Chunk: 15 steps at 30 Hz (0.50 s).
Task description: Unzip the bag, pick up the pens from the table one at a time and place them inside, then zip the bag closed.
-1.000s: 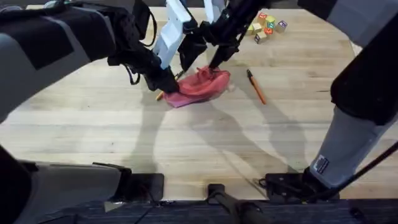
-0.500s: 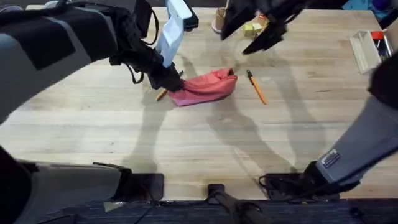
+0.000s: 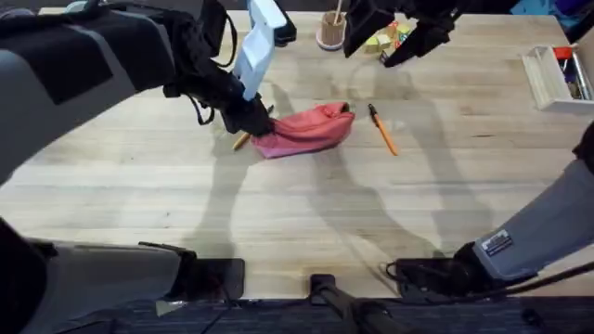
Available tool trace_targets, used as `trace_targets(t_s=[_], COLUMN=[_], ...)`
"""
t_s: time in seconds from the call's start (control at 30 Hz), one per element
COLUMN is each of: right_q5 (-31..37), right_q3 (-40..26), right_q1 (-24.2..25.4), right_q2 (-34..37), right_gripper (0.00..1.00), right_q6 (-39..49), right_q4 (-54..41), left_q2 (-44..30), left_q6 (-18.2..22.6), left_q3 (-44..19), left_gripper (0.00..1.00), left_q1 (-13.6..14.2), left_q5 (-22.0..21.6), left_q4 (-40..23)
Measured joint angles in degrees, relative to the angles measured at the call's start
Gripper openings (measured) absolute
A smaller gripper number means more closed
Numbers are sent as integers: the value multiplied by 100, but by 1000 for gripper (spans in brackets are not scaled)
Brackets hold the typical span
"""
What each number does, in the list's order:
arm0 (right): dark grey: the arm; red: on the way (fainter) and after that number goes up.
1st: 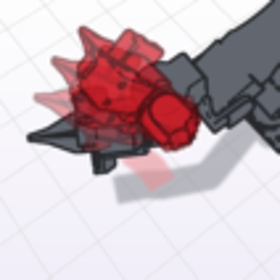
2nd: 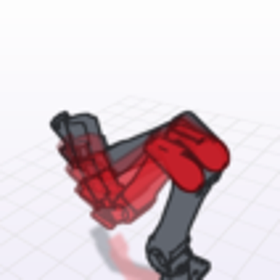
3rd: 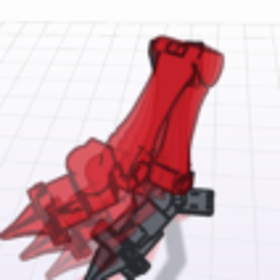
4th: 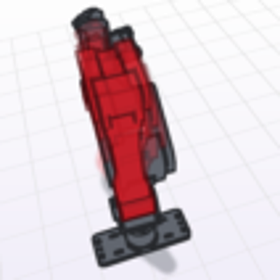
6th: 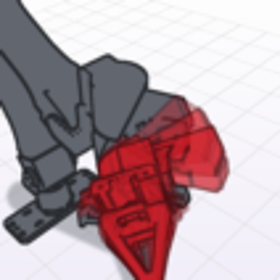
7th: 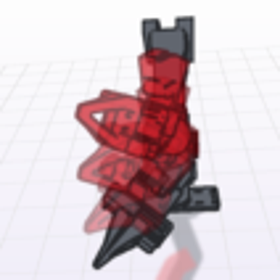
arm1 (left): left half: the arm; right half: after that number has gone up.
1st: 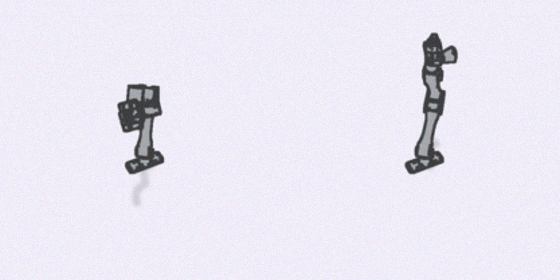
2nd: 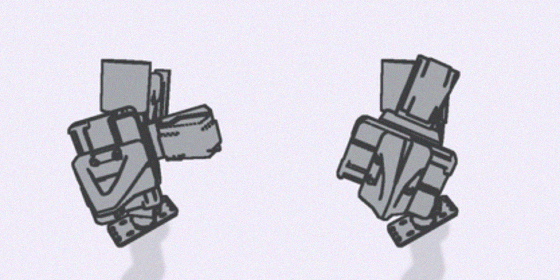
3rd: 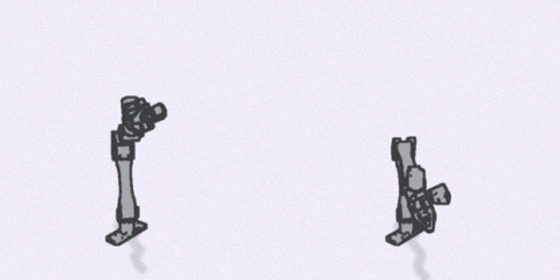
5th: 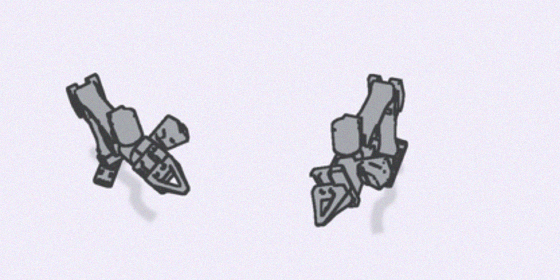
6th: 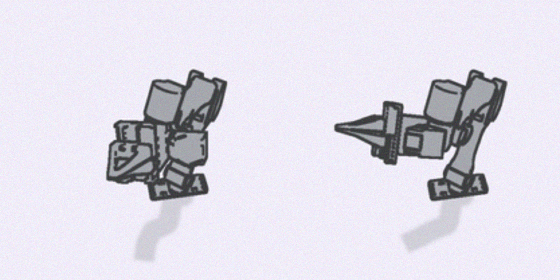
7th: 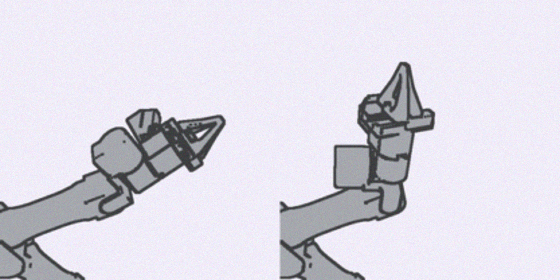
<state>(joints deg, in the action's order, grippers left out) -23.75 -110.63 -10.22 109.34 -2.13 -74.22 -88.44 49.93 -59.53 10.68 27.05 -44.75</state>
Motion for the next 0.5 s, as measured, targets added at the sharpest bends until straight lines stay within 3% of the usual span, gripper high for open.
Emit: trace_targets(t_s=[0.5], right_q5=[195], right_q3=[0], right_q1=[-90], right_q2=[0], right_gripper=[997], right_q6=[0], right_q4=[237], left_q2=[0], left_q6=[0], left_q3=[0], left_gripper=[42], left_q1=[0], left_q5=[9], left_q4=[0])
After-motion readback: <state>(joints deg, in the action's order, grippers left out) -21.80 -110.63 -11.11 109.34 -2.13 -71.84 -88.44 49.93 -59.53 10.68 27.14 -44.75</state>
